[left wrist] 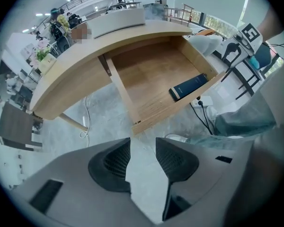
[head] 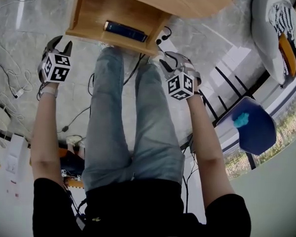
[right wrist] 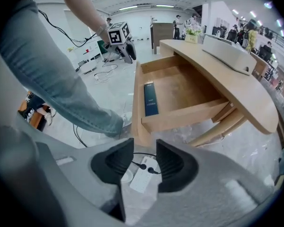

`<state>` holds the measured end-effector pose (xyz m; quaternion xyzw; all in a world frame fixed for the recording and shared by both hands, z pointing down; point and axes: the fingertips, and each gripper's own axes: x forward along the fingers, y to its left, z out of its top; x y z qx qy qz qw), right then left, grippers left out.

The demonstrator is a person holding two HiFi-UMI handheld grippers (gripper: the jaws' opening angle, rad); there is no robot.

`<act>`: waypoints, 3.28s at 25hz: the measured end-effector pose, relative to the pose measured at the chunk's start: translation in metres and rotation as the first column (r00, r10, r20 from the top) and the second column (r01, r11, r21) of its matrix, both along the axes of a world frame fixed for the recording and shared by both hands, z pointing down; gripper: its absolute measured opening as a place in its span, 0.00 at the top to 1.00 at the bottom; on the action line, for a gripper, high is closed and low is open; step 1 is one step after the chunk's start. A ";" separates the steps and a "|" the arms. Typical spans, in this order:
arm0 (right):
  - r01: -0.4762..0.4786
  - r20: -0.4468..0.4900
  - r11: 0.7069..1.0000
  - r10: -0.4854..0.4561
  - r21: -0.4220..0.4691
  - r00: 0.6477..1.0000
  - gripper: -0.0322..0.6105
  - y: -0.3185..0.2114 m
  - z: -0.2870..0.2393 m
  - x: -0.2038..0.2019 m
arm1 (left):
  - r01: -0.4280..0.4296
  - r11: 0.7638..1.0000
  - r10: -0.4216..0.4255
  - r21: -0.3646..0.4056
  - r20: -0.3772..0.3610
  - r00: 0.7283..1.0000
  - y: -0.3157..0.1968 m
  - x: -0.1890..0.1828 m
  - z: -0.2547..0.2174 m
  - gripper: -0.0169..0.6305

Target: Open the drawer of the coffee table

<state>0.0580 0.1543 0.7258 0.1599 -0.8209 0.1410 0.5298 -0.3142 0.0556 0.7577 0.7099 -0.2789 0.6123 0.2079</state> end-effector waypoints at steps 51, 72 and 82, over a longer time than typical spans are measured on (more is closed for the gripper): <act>-0.456 0.648 0.842 0.179 0.287 0.740 0.95 -0.080 -0.622 -0.007 | 0.578 0.766 -0.165 0.282 -0.783 0.600 0.022 0.192 -0.641 0.95; -0.527 0.710 0.757 0.121 0.387 0.694 0.95 -0.096 -0.767 -0.014 | 0.511 0.710 0.082 0.485 -0.777 0.624 0.000 0.199 -0.790 0.95; -0.545 0.733 0.732 0.093 0.408 0.673 0.95 -0.088 -0.795 -0.024 | 0.479 0.686 0.129 0.548 -0.740 0.661 0.004 0.201 -0.809 0.95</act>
